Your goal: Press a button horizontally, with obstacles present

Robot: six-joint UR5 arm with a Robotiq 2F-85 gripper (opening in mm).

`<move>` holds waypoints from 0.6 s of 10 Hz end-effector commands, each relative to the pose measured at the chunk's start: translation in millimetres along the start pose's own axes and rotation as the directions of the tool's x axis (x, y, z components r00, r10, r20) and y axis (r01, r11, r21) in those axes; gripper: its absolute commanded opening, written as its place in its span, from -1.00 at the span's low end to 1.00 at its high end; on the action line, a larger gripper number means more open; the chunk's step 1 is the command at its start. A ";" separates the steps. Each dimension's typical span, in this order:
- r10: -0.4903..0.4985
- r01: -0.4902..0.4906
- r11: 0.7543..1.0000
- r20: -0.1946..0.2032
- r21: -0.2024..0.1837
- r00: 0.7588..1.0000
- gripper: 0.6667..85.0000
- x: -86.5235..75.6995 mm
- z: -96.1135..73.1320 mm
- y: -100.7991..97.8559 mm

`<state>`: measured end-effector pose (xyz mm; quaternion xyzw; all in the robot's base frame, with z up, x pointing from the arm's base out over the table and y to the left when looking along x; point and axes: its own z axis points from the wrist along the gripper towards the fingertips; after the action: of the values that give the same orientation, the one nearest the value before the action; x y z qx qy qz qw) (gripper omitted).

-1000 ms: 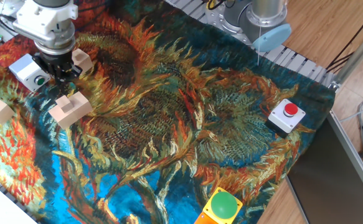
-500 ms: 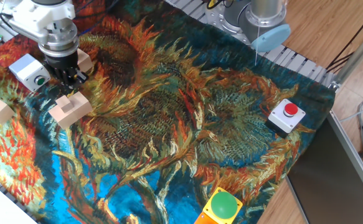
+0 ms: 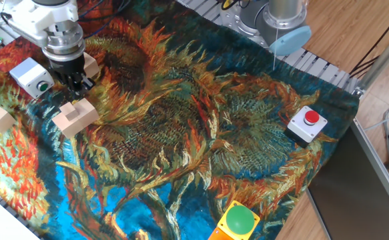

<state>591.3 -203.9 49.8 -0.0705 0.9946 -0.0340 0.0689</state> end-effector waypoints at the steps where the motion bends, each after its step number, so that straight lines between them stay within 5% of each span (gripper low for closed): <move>1: -0.044 0.044 0.999 -0.002 0.029 0.999 -0.86 -3.6 0.5 -19.0; 4: -0.125 0.125 0.990 -0.002 0.064 0.992 -0.91 -17.6 14.8 -40.4; 6: -0.157 0.157 0.988 0.025 0.005 0.987 -0.87 -23.2 17.0 -23.8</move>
<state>610.5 -229.4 42.1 -0.1258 0.9880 -0.0563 0.0701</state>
